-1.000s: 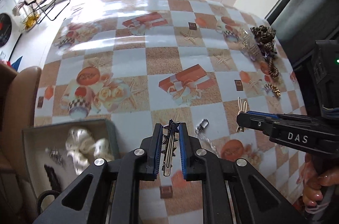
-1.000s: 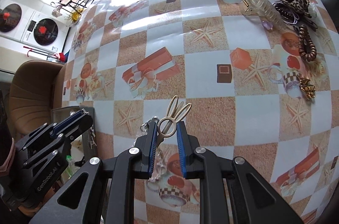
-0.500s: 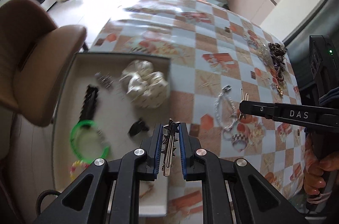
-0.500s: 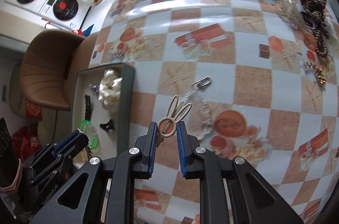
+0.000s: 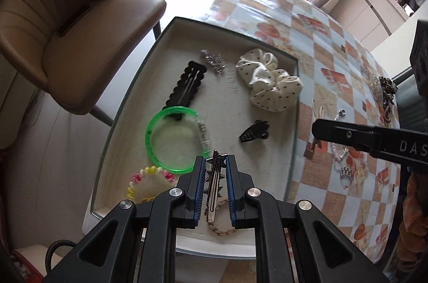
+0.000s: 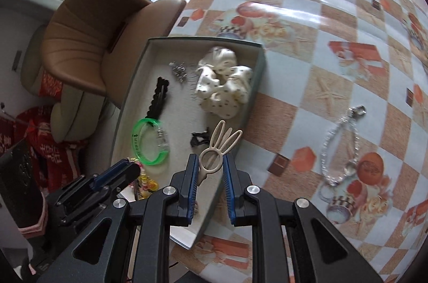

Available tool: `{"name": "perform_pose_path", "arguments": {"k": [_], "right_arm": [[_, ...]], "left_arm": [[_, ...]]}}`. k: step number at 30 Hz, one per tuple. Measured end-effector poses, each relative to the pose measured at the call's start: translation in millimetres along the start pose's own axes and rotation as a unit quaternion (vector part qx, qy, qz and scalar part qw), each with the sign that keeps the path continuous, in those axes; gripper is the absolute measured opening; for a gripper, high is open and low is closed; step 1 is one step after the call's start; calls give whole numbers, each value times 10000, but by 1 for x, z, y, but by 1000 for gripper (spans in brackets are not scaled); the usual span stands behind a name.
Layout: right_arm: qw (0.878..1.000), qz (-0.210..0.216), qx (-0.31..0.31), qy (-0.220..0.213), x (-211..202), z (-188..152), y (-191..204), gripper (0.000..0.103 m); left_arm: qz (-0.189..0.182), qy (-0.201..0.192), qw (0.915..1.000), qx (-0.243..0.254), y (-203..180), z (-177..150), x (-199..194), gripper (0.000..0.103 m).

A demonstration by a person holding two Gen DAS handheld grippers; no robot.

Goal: Organize jewelry
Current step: 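Carry the bunny clip and barrette into the tray and open both grippers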

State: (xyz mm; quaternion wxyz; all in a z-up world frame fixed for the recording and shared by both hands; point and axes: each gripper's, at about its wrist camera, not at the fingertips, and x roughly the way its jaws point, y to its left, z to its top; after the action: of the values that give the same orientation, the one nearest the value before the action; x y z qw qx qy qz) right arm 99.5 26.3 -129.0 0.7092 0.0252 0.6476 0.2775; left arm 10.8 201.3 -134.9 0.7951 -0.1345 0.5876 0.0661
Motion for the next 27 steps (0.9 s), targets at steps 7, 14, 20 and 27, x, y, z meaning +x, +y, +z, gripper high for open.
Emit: {"name": "perform_pose_path", "arguments": {"k": [7, 14, 20, 27], "right_arm": [[9996, 0, -212, 160, 31, 23, 22, 20], [9990, -97, -257, 340, 63, 43, 30, 20], [9980, -303, -253, 501, 90, 49, 30, 19], [9974, -355, -276, 557, 106, 46, 38, 19]], "left_arm": [[126, 139, 9998, -112, 11, -3, 18, 18], [199, 242, 9994, -156, 16, -6, 33, 18], [275, 257, 9993, -88, 13, -6, 43, 18], [301, 212, 9993, -28, 9, -2, 45, 18]]}}
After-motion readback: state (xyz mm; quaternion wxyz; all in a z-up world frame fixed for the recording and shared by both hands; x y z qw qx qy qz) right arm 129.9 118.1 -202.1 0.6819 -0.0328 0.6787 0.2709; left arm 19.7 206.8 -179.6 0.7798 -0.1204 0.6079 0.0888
